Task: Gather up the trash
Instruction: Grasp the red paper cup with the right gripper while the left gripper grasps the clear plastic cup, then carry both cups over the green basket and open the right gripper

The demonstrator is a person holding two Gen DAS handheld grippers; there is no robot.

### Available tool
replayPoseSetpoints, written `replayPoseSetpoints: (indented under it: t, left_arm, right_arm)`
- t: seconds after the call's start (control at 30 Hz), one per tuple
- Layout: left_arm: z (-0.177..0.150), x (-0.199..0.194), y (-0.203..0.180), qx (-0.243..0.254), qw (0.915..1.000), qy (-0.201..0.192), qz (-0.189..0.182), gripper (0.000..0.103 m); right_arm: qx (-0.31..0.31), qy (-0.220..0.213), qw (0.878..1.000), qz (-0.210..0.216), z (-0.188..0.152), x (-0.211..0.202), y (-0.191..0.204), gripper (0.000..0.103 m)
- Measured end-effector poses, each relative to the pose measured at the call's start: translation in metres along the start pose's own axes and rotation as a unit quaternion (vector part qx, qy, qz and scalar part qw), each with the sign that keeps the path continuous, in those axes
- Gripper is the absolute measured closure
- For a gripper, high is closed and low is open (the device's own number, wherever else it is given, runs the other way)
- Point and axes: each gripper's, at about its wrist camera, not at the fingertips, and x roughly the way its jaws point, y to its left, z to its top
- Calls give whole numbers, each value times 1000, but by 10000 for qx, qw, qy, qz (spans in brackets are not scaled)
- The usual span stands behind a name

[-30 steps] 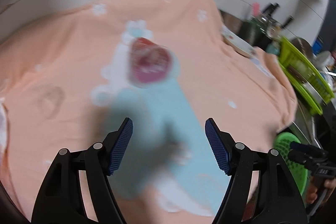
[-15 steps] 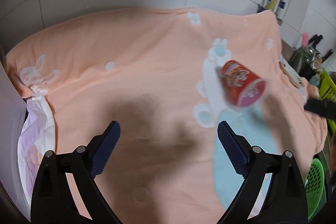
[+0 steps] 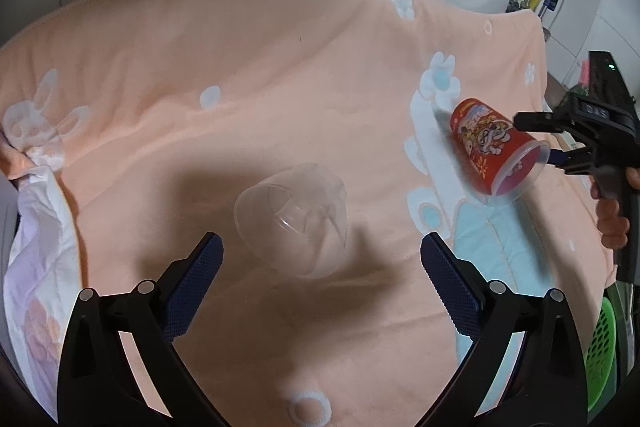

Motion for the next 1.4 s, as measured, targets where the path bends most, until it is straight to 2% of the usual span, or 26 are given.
replayPoseSetpoints:
  t: [0.2, 0.33, 0.4, 0.6, 0.93, 1.13, 1.4]
  left_arm:
    - [0, 13, 2, 101, 9999, 58, -57, 5]
    - [3, 17, 5, 112, 9998, 34, -159, 7]
    - [5, 19, 6, 84, 9998, 39, -192, 14]
    - [6, 27, 11, -16, 9994, 111, -312, 41]
    - [-2, 13, -5, 130, 9991, -80, -384, 43]
    - [-10, -10, -29, 262, 9974, -199, -634, 43]
    - [-31, -51, -84, 604, 9915, -344, -1101, 43]
  right_arm:
    - [23, 219, 9997, -113, 9, 26, -5, 20]
    - [88, 345, 9992, 161, 9, 35, -6, 26]
    - [63, 358, 9990, 265, 7, 34, -3, 33]
    - [-63, 280, 9992, 282, 0, 23, 6, 34]
    - [-220, 59, 9986, 485, -27, -15, 12, 34]
    - [-242, -92, 9978, 612, -53, -51, 9, 34]
    - [-182, -376, 9975, 573, -106, -116, -11, 34]
